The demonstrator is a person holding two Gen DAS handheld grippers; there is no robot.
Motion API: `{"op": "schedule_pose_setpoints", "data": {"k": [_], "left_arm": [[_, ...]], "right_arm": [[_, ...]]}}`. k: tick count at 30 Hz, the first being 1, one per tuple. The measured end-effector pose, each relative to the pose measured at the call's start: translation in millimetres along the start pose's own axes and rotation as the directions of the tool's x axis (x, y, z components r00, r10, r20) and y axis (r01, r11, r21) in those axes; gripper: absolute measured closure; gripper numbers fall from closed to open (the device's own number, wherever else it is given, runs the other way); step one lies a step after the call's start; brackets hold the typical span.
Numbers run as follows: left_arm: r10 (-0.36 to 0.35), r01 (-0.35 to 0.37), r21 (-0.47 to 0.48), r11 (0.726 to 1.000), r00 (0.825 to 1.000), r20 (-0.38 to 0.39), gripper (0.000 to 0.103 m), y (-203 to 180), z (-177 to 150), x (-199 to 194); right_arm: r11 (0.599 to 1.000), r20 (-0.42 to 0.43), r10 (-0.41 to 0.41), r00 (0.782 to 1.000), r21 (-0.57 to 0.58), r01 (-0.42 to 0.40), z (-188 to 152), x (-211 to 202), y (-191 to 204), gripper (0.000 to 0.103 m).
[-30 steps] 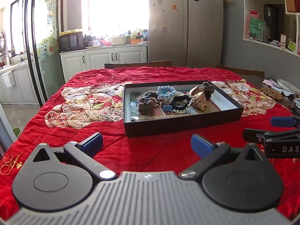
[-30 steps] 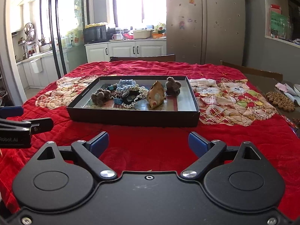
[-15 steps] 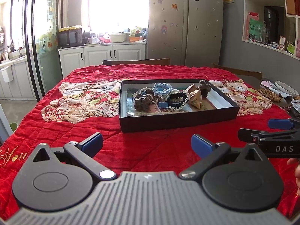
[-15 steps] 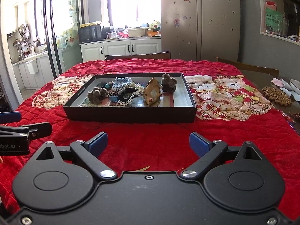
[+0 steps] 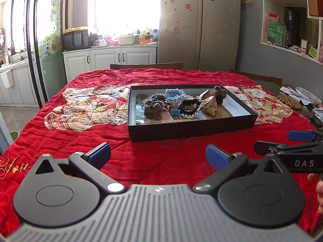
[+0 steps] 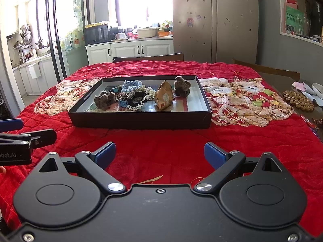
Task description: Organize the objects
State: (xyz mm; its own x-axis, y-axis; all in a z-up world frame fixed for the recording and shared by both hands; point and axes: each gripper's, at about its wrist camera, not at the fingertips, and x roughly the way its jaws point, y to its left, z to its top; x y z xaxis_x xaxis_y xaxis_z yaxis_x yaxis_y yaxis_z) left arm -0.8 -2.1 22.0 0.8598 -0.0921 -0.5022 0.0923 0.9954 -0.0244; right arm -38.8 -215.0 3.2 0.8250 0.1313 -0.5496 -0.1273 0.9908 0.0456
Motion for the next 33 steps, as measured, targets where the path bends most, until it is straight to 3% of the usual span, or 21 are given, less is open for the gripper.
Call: {"op": "schedule_pose_setpoints", "data": {"k": [25, 33], "left_arm": [[-0.026, 0.026, -0.001, 1.000, 1.000, -0.005, 0.000, -2.3, -0.4, -0.2], [-0.067, 0.067, 0.005, 0.998, 0.998, -0.017, 0.000, -2.9, -1.8, 1.6]], "right_arm": [[1.000, -0.005, 0.004, 1.000, -0.002, -0.004, -2.4, 0.6, 2.0, 0.008], [1.000, -0.013, 0.007, 1.000, -0.003, -0.007, -3.7, 2.6, 1.5, 0.008]]}}
